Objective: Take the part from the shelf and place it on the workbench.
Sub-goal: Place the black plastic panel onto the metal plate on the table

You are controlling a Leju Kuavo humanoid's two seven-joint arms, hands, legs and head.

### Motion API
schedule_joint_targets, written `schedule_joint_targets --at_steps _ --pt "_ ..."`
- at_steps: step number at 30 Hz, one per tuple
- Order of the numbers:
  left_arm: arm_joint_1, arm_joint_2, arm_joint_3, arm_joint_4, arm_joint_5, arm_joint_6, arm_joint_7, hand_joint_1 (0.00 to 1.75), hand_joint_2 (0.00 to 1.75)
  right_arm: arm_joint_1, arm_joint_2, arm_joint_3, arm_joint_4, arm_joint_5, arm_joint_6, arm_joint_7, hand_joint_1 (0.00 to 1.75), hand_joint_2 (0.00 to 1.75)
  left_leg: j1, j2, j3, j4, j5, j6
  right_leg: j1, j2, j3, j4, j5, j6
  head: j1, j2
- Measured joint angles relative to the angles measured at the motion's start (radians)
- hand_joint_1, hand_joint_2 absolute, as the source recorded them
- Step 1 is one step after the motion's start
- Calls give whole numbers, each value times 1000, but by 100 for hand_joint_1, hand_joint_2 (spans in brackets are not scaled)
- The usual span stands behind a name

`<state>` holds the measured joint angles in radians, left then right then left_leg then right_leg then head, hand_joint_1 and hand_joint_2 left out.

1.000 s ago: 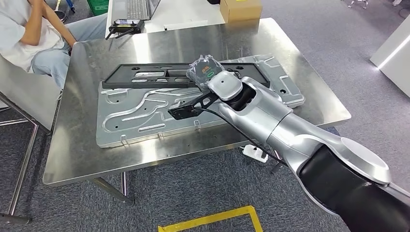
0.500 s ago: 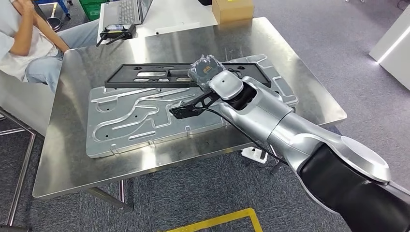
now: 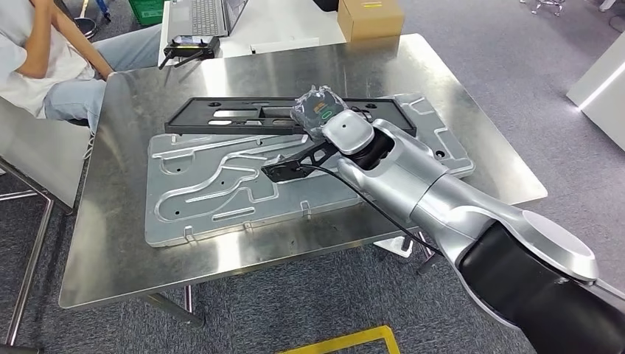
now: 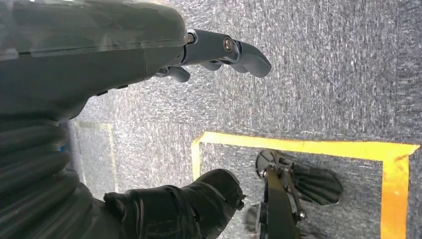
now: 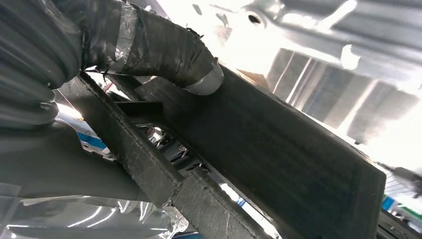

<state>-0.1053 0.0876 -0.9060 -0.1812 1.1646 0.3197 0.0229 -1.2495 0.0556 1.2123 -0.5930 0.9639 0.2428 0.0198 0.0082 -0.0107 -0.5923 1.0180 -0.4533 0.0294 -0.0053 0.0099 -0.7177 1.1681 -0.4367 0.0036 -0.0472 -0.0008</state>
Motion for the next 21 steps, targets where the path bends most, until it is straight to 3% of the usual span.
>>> schedule_joint_targets --at_steps 2,4,7,8,10,12,13,14,16,17,18,21 --pt "0 0 0 0 -1 0 0 0 175 -2 -2 0 -1 0 0 1 175 175 -3 -2 6 3 -11 -7 6 -1 52 -113 42 -11 -1 0" --pt "-2 -1 0 0 -2 0 -1 0 175 -3 -4 0 -4 0 0 1 175 175 -4 -2 7 1 -15 -17 11 0 68 -140 39 -15 -1 0" --pt "-1 -1 0 0 -3 1 -3 0 175 -3 -7 0 -7 2 1 1 175 175 -3 1 4 16 -33 -34 2 3 82 -158 39 -24 -2 0" --pt "-1 -1 0 0 -3 1 -4 0 175 -3 -7 0 -8 3 1 1 175 175 -2 2 -12 51 -51 -39 -2 3 89 -164 38 -27 -4 0" --pt "-2 -1 0 0 -3 3 -6 0 175 0 -8 0 -9 4 2 1 175 175 3 5 -77 173 -100 -49 -3 3 98 -166 32 -32 -7 0" --pt "-1 0 0 0 -3 5 -5 0 175 10 -10 0 -9 4 2 1 175 175 6 5 -139 265 -112 -56 -4 4 107 -166 24 -32 -6 0" --pt "0 0 0 0 -3 6 -5 0 175 15 -12 0 -9 4 2 1 175 175 7 5 -147 260 -90 -58 -4 4 113 -164 18 -31 -6 0" --pt "1 0 0 0 -3 7 -4 0 175 18 -13 0 -9 4 1 1 175 175 9 6 -135 216 -49 -59 -5 5 120 -162 12 -29 -6 0" --pt "1 0 0 0 -3 9 -2 0 175 20 -15 0 -9 3 0 1 175 175 9 7 -85 82 27 -58 -4 6 128 -157 -1 -22 -7 0" --pt "0 0 0 0 -3 10 -2 0 175 20 -16 0 -9 3 0 1 175 175 7 7 -64 33 44 -54 -2 7 128 -154 -6 -17 -7 0" --pt "0 0 0 0 -3 11 -2 0 175 22 -16 0 -9 3 -1 1 175 175 5 6 -53 7 47 -49 0 7 127 -153 -9 -13 -7 0" --pt "-2 0 0 0 -4 12 -4 0 175 34 -18 0 -10 1 -4 1 175 175 5 4 -45 -3 37 -31 1 6 128 -153 -16 1 -7 0"
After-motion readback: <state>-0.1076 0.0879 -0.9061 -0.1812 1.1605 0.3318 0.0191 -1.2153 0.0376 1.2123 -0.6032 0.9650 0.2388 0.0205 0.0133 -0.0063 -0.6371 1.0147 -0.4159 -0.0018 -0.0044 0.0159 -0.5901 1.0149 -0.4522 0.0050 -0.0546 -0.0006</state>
